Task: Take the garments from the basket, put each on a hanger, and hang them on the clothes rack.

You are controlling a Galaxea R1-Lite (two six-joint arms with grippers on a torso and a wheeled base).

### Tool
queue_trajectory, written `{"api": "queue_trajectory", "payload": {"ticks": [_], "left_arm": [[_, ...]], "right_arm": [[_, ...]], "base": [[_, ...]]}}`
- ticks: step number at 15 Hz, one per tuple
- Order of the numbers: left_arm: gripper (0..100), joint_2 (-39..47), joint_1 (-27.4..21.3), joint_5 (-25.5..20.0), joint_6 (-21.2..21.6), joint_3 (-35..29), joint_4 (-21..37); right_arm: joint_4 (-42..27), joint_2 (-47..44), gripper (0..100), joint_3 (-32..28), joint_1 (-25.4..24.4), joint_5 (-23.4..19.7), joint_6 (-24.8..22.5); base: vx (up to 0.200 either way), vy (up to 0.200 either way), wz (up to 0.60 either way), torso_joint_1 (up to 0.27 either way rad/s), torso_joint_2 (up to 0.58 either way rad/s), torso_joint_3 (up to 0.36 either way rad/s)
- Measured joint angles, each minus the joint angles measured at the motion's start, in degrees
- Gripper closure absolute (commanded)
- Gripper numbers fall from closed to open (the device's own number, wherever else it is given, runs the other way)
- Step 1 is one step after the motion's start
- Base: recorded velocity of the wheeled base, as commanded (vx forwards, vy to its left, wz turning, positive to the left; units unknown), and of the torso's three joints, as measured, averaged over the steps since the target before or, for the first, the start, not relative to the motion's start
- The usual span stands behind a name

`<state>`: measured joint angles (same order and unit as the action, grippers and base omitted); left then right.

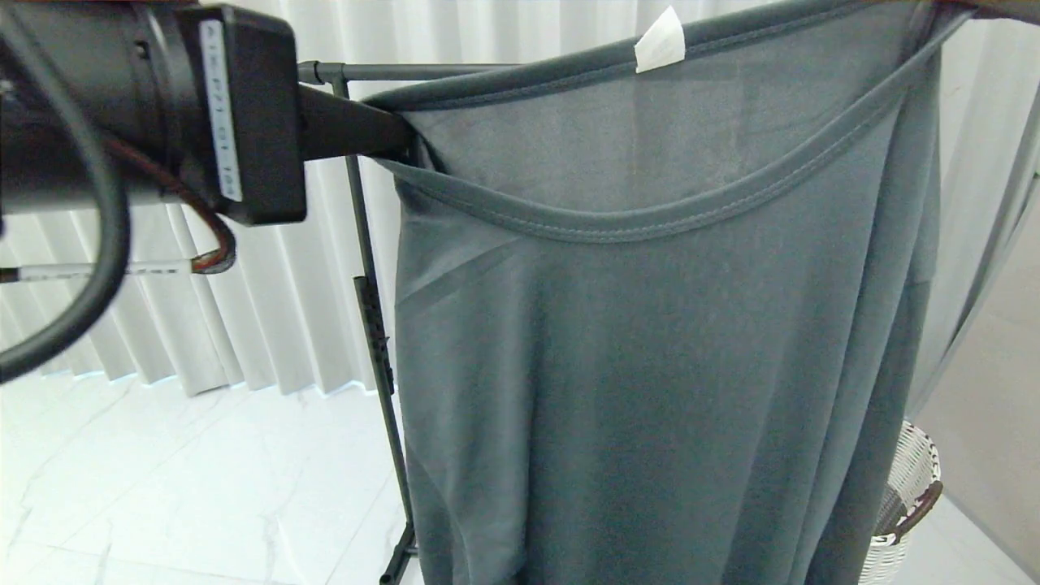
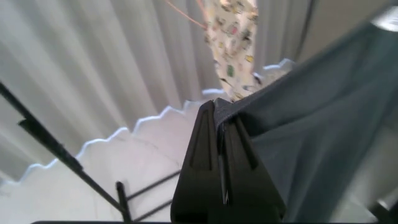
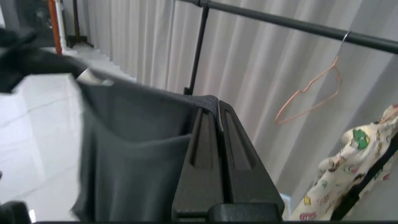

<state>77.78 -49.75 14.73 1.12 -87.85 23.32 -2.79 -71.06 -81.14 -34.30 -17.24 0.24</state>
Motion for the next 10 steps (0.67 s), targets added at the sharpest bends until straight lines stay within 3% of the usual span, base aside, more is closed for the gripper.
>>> {"api": "queue_trajectory", "payload": {"ticks": [4, 8, 10], "left_arm": [[100, -5.01, -7.47, 0.02, -2.21, -0.11, 7.13], [100, -7.11, -8.94, 0.02, -2.13, -0.09, 7.36], [100, -6.89, -7.39, -0.01, -0.34, -0.02, 7.35]], "right_arm": [[8.29, -6.75, 100, -0.33, -1.35, 0.9, 0.0], [7.96, -9.42, 100, -0.22, -1.89, 1.26, -0.04], [4.18, -8.77, 100, -0.22, 1.07, 1.17, -1.61]], "base": [[0.0, 0.0, 0.0, 0.0, 0.0, 0.0], [0.0, 0.0, 0.0, 0.0, 0.0, 0.0], [0.0, 0.0, 0.0, 0.0, 0.0, 0.0]]}}
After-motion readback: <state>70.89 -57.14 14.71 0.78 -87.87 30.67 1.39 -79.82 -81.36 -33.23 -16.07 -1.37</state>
